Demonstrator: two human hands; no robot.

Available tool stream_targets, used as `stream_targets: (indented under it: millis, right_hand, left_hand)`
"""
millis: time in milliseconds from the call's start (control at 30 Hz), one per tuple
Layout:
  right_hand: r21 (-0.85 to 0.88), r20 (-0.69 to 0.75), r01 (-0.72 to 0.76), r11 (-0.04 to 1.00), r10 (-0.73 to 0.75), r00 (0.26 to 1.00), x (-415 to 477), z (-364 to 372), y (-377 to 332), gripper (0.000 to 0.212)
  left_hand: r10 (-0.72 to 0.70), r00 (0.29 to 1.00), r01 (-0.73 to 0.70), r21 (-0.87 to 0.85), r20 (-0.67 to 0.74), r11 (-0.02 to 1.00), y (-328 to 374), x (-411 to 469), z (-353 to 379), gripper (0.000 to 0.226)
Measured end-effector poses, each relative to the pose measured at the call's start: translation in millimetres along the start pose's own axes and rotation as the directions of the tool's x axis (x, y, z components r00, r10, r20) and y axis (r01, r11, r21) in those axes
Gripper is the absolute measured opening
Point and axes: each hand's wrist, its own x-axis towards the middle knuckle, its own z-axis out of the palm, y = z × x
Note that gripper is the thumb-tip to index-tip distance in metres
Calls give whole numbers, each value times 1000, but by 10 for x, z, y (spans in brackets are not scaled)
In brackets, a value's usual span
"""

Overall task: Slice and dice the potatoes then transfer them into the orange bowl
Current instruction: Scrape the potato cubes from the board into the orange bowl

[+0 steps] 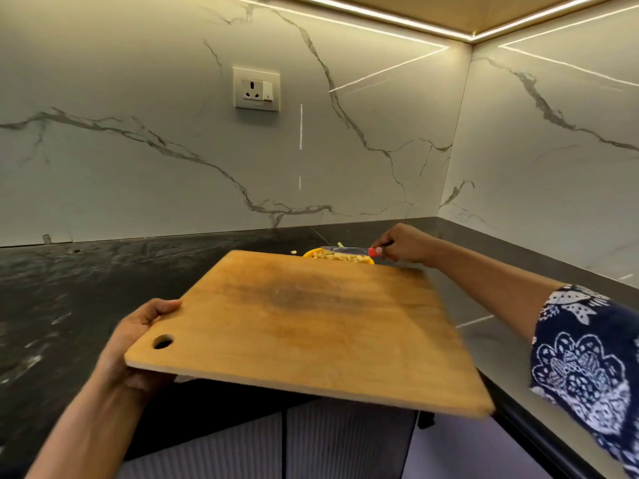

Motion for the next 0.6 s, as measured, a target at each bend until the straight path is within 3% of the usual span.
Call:
stream_targets:
  millis: [67,167,233,367,433,533,600]
  right_hand:
    - [78,19,-51,996,50,999,-35,35,-2,23]
    - [129,14,-84,988,83,996,-77,128,-53,22]
    - [171,1,-94,981,95,995,-92,188,-127,22]
    - [189,-68,-116,975,130,989,-123,272,-286,24]
    - [196,-114,-138,971,163,980,-171,305,-354,26]
    - [200,-141,-152,968,182,973,-284,397,-393,32]
    - [151,-160,-162,975,186,969,-386,524,-432,33]
  left_hand:
    - [-18,1000,17,-61,-5,998,117,-59,-174,9]
    - [10,999,-14,-90,-49,996,257,-122,-388,42]
    - [3,996,-14,-121,-93,992,315,-159,-492,51]
    - [-36,988,14,-148,-148,989,352,-204,-640,8]
    - [-25,983,-6,-167,-181,986,342,-208,-746,18]
    - [3,983,-44,-223,-181,974,354,-274,-840,5]
    - [27,983,-74,-258,-181,963,367,-294,-923,25]
